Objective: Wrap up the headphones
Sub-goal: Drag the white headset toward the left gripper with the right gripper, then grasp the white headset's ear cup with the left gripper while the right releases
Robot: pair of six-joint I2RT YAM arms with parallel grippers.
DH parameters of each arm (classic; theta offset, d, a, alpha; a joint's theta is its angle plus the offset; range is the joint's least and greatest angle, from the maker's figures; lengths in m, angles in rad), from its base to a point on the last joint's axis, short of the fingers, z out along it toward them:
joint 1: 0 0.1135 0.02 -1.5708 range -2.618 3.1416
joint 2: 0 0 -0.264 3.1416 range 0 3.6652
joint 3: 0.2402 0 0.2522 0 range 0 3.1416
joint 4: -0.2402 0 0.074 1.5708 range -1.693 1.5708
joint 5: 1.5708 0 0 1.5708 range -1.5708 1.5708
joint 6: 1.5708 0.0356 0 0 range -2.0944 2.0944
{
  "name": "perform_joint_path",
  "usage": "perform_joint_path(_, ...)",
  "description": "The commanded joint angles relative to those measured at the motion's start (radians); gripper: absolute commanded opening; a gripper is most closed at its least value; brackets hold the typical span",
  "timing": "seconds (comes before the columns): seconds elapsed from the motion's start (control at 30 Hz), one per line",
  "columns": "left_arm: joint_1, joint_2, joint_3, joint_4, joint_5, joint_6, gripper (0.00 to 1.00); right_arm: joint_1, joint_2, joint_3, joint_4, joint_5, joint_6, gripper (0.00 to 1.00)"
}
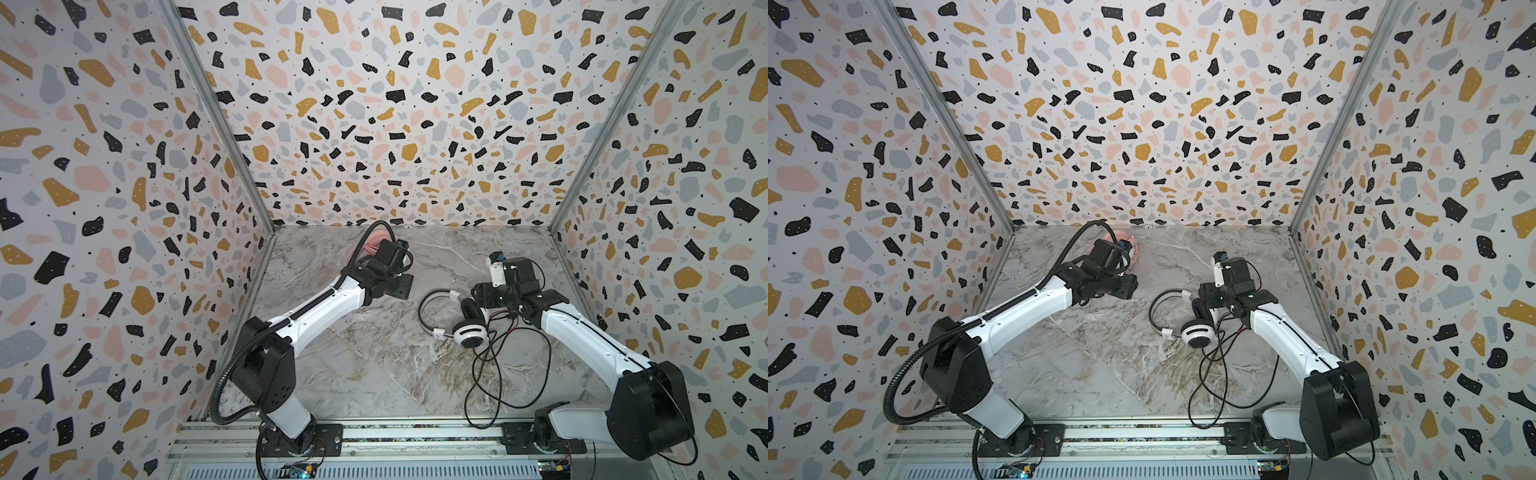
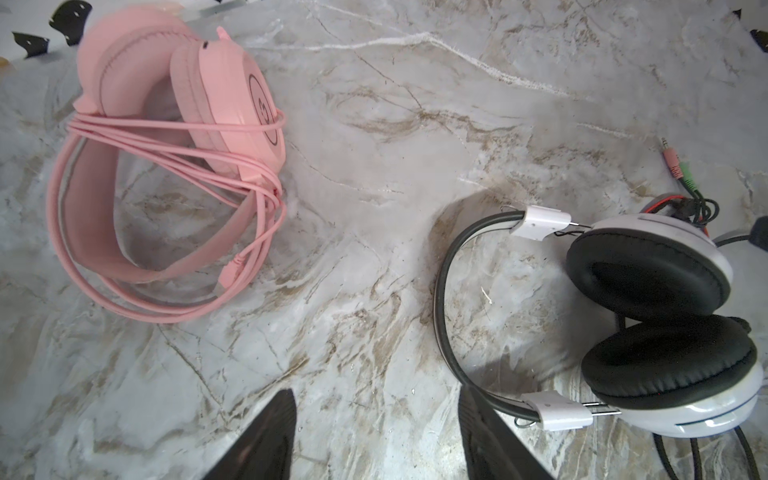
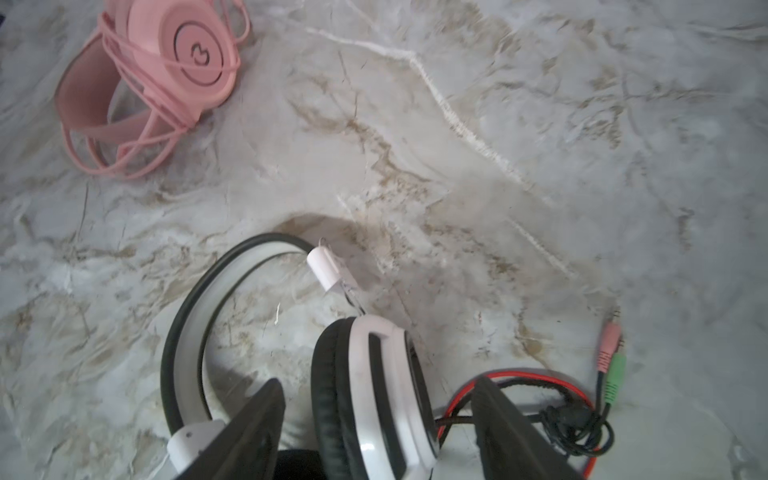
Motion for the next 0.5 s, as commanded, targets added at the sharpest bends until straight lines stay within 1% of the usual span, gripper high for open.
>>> perform_joint_path(0.0, 0.009, 0.001, -0.005, 0.031, 0.033, 0.008, 0.63, 0.006, 0.051, 0.033, -0.055, -0.073, -0.049, 0.8)
perform_joint_path(0.03, 0.011, 0.0, -0.01, 0.033, 0.033, 0.007, 0.63, 0.007, 0.078, 0.042, -0.063, -0.075, -0.056, 0.82)
perform_joint_path(0.13, 0.012, -0.004, -0.015, 0.027, 0.035, 0.013, 0.63, 0.012, 0.143, 0.047, -0.051, -0.037, -0.061, 0.82)
perform_joint_path(0.23, 0.015, -0.015, -0.033, 0.036, 0.019, 0.011, 0.63, 0.023, 0.208, 0.073, -0.08, -0.053, -0.069, 0.82)
perform_joint_path(0.33, 0.016, -0.013, -0.029, 0.027, 0.021, 0.015, 0.63, 0.041, 0.246, 0.072, -0.081, -0.009, -0.069, 0.79)
perform_joint_path(0.37, 0.017, -0.013, -0.03, 0.026, 0.019, 0.015, 0.63, 0.042, 0.258, 0.073, -0.082, 0.004, -0.067, 0.74)
perform_joint_path(0.4, 0.016, -0.016, -0.035, 0.033, 0.016, 0.012, 0.64, 0.042, 0.27, 0.076, -0.087, 0.015, -0.068, 0.66)
perform_joint_path(0.43, 0.018, -0.015, -0.039, 0.039, 0.019, 0.009, 0.63, 0.042, 0.273, 0.078, -0.093, 0.021, -0.069, 0.55)
perform_joint_path(0.47, 0.019, -0.011, -0.038, 0.039, 0.025, 0.009, 0.64, 0.044, 0.269, 0.076, -0.091, 0.027, -0.071, 0.47)
